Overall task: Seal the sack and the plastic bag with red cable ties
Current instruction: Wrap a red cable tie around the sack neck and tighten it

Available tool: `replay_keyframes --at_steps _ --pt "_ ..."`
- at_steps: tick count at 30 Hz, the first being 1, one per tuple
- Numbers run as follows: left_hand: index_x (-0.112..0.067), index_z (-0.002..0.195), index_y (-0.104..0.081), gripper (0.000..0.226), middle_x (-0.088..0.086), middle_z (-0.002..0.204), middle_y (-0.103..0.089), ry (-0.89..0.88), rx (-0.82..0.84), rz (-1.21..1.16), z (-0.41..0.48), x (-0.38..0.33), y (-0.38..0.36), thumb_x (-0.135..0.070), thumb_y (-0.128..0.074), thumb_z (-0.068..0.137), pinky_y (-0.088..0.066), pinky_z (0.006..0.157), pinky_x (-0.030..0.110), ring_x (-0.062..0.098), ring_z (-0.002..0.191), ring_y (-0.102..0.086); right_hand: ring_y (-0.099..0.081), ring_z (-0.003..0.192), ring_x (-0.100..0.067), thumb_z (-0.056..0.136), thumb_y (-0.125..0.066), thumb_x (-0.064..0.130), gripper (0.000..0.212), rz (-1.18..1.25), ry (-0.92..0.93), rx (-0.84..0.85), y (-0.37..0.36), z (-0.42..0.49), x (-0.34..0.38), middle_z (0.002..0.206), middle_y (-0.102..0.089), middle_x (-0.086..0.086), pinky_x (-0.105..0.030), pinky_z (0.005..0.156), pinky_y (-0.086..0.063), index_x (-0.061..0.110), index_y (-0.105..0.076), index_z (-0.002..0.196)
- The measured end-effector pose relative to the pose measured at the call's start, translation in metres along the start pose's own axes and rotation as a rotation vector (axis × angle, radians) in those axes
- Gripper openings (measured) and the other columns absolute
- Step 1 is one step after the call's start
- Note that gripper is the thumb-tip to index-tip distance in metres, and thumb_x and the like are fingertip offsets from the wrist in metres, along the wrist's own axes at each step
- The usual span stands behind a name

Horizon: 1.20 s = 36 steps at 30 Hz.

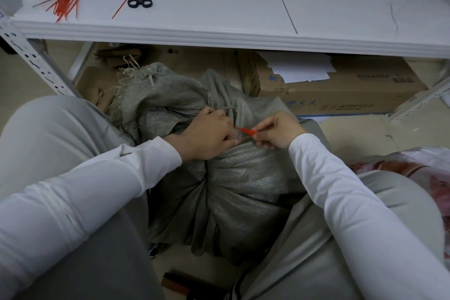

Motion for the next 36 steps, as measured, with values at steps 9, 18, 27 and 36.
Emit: replay_keyframes --at_steps 9,18,27,36 --pt "-0.02 0.089 -0.064 0.031 -0.003 0.101 -0.063 0.111 0.054 0.175 0.005 0.012 -0.003 -0.038 -0.039 0.093 -0.03 0.095 0.037 0.017 0.099 -0.054 -0.058 0.048 -0.002 0.08 -0.074 0.004 0.013 -0.049 0.013 -0.018 -0.002 -0.004 0.001 0.066 -0.068 -0.002 -0.011 0.049 -0.044 0.008 -0.075 0.092" --pt "-0.029 0.086 -0.063 0.028 -0.011 0.099 -0.064 0.066 -0.036 0.044 -0.003 -0.001 -0.01 -0.044 -0.042 0.096 -0.022 0.104 0.039 0.013 0.106 -0.048 -0.069 0.066 -0.016 0.081 -0.073 0.006 0.01 -0.107 0.066 -0.084 -0.004 -0.001 -0.007 0.073 -0.073 -0.006 -0.023 0.071 -0.056 0.01 -0.076 0.09" --pt "-0.039 0.057 -0.038 0.039 -0.014 0.068 -0.052 0.152 -0.078 -0.218 -0.004 -0.006 -0.003 -0.045 -0.05 0.093 -0.022 0.105 0.036 0.008 0.089 -0.05 -0.067 0.059 -0.01 0.081 -0.073 0.009 0.012 0.01 0.148 -0.065 -0.005 -0.001 -0.001 0.077 -0.075 -0.008 -0.021 0.071 -0.056 0.011 -0.076 0.093" --pt "-0.035 0.051 -0.038 0.044 -0.014 0.06 -0.045 0.194 -0.028 -0.186 0.001 -0.007 -0.002 -0.045 -0.05 0.092 -0.024 0.104 0.039 0.005 0.081 -0.04 -0.067 0.058 -0.006 0.078 -0.077 0.007 0.013 0.048 0.136 -0.048 -0.005 0.001 -0.001 0.071 -0.073 -0.002 -0.014 0.06 -0.049 0.012 -0.076 0.09"
Point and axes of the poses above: each hand's wrist, its own z-axis towards the middle knuckle, its own y-axis out of the back of the hand, x = y × z, the point moved 1 cm from there along z, towards the middle knuckle
